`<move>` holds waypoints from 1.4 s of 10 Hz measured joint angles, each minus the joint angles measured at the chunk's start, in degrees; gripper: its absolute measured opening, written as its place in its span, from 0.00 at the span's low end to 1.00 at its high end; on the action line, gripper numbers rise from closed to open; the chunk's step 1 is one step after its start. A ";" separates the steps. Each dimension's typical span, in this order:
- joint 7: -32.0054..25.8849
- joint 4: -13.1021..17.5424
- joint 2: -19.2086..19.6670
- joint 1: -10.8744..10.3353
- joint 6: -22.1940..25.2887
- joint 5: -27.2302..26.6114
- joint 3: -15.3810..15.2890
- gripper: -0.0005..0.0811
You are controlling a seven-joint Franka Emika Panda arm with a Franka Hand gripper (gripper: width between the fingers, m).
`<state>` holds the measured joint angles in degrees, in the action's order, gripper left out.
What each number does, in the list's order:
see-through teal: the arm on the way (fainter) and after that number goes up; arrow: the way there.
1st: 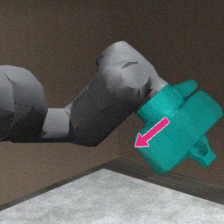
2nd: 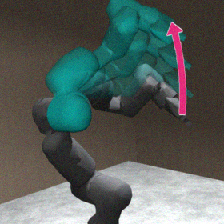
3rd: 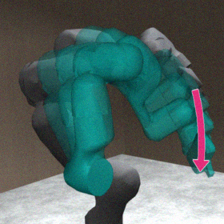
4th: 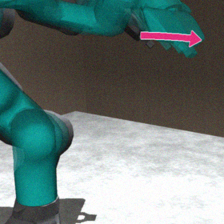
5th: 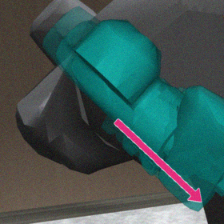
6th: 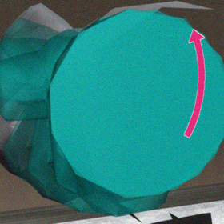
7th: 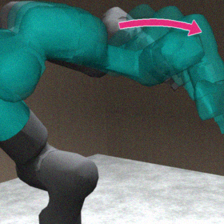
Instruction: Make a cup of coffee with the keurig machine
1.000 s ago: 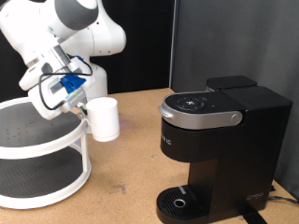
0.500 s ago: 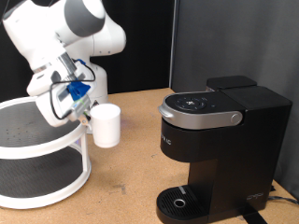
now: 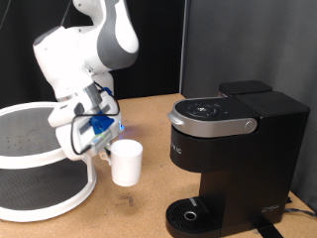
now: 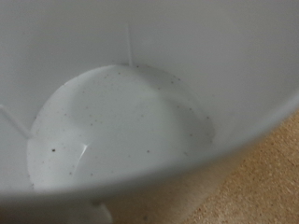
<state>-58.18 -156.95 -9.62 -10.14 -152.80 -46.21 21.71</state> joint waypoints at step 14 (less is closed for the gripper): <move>-17.34 5.73 12.61 -5.64 -5.73 -29.67 -7.49 0.09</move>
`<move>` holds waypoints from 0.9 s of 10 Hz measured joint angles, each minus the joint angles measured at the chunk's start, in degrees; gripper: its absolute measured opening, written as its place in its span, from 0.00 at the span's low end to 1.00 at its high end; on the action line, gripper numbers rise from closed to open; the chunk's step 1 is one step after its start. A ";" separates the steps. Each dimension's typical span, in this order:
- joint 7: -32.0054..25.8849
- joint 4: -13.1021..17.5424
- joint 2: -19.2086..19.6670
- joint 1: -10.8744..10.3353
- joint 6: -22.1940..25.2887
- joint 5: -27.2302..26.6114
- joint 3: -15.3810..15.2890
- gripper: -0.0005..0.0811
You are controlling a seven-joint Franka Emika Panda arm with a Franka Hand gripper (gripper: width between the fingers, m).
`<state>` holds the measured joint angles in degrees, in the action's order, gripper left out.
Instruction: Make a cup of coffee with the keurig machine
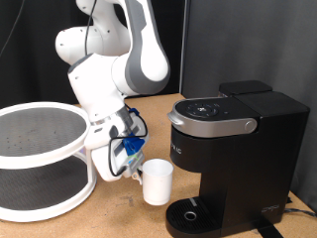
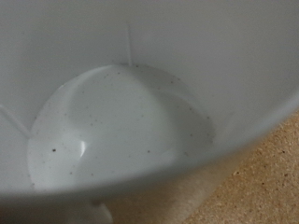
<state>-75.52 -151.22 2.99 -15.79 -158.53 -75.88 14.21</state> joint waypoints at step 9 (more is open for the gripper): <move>-6.31 4.48 4.48 -0.08 -0.03 -10.30 -3.90 0.09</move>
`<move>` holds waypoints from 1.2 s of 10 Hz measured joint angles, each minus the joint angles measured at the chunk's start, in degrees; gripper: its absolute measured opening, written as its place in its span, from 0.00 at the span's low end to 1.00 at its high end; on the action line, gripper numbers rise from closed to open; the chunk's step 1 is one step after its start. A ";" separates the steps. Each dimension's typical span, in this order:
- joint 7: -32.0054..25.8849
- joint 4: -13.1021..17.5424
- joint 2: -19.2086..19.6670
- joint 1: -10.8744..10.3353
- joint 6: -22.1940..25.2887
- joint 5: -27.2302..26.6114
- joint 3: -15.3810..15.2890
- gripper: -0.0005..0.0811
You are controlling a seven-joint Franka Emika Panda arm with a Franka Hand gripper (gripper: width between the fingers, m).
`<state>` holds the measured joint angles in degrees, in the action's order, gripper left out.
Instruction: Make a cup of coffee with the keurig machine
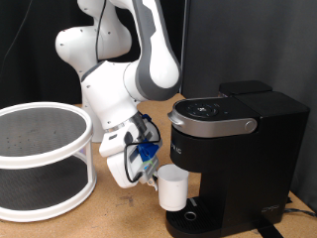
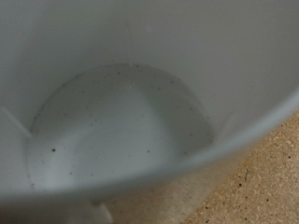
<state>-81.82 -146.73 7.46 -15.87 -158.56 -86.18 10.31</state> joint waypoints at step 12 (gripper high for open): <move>0.32 3.70 3.24 0.00 -0.09 -1.67 -1.44 0.09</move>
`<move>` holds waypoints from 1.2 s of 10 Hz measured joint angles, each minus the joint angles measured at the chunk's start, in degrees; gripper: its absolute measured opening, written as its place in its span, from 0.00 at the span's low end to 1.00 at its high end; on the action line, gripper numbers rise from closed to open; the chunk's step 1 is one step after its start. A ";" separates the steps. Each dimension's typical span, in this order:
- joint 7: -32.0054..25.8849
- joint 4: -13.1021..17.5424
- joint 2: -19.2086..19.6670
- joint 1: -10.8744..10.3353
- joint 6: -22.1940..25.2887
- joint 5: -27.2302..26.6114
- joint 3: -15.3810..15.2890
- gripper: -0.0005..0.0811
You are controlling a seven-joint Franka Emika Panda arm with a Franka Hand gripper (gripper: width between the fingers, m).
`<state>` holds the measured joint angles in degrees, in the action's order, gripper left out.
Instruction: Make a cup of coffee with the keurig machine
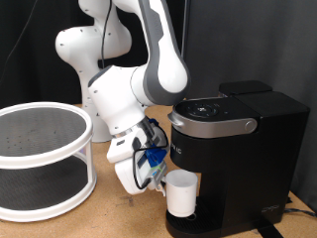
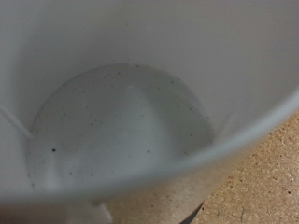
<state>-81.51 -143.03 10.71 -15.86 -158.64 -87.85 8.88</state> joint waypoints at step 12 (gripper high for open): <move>2.89 -0.05 0.23 0.06 -0.78 0.11 -0.40 0.78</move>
<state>-78.61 -143.08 10.94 -15.81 -159.42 -87.75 8.47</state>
